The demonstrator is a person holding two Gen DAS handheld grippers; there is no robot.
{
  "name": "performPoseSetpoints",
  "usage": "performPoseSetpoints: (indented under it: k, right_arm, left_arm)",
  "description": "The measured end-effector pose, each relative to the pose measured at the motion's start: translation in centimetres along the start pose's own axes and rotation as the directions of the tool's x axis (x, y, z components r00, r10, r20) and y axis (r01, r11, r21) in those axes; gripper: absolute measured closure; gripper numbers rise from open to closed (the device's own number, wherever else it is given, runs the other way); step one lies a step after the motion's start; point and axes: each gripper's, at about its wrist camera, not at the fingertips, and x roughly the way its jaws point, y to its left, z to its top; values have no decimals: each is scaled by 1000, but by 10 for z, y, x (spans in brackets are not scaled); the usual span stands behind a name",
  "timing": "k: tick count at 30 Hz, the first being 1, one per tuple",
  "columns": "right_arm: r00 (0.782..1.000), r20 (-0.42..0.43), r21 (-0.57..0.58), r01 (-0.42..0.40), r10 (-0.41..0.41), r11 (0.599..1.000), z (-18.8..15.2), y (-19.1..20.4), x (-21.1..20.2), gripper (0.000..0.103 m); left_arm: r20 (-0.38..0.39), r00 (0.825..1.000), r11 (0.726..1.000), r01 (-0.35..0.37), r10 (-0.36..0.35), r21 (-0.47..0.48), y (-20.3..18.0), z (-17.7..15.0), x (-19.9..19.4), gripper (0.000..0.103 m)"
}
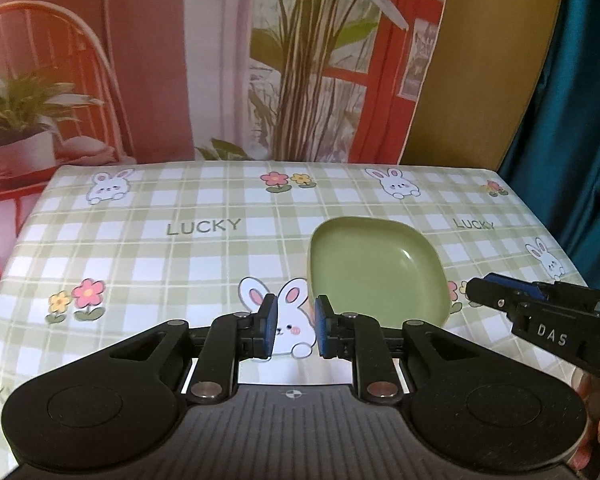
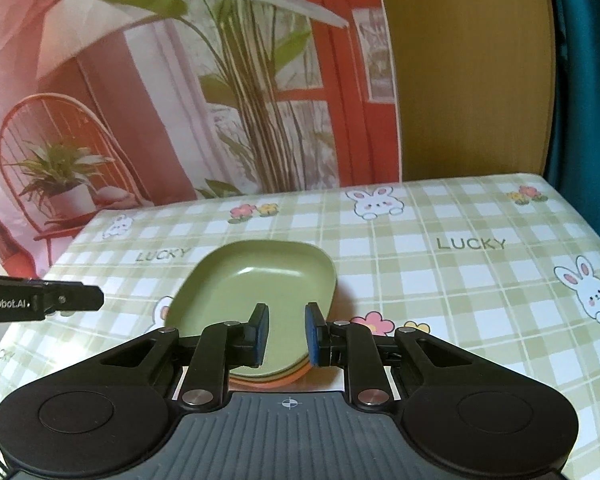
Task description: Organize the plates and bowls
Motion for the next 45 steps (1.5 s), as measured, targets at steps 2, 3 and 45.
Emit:
performPoseSetpoints:
  k: [2, 3, 45]
  right_arm:
    - [1000, 9, -3, -4, 4, 1000, 0, 4, -8, 84]
    - [1000, 12, -4, -6, 6, 1000, -1, 6, -11, 84]
    - [988, -138, -72, -73, 63, 995, -79, 52, -64, 84]
  left_arm:
    - [7, 1000, 1000, -12, 12, -4, 0, -4, -9, 82]
    - [8, 1000, 1000, -15, 15, -6, 0, -7, -14, 82]
    - [-71, 997, 993, -48, 40, -110, 8, -106, -44, 60]
